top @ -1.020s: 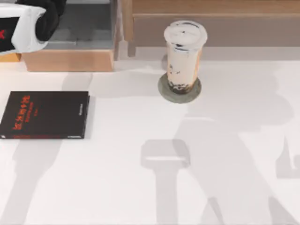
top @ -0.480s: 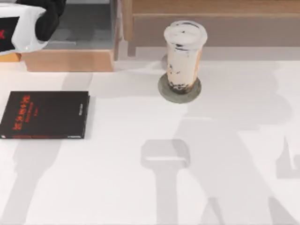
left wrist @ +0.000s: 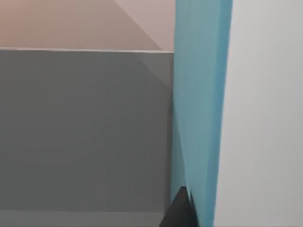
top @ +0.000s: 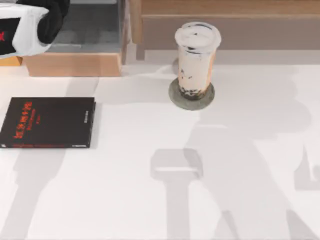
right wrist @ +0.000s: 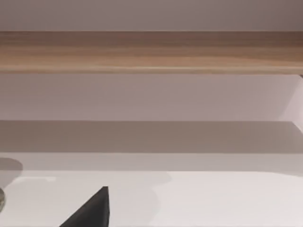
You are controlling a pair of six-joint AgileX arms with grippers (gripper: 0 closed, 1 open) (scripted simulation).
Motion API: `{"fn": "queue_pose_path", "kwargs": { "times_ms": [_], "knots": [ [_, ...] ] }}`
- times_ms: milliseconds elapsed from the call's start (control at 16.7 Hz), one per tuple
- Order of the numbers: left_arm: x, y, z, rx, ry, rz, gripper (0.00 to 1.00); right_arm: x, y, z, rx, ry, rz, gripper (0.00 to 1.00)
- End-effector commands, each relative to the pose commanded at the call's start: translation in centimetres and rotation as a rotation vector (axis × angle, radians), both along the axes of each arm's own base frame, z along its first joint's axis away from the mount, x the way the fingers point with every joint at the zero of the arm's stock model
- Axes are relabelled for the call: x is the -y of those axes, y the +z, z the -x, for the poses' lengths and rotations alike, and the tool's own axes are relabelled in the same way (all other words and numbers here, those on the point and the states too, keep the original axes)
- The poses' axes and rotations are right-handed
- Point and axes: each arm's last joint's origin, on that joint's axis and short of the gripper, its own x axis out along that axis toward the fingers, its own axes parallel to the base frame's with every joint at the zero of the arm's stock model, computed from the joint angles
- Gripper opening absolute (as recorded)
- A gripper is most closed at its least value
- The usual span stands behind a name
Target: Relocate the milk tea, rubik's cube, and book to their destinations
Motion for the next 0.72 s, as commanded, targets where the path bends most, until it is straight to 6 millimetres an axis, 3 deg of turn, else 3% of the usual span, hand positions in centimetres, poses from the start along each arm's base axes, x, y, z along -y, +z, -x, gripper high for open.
{"fn": "queue_pose_path", "kwargs": {
  "times_ms": [360,720],
  "knots": [
    [0.0,0.2,0.1,0.004,-0.001,-0.001,0.00,0.0,0.0,0.0,0.000,0.000,0.000,1.00],
    [-2.8,2.6,1.6,0.042,0.037,-0.058,0.00,0.0,0.0,0.0,0.000,0.000,0.000,1.00]
  ]
}}
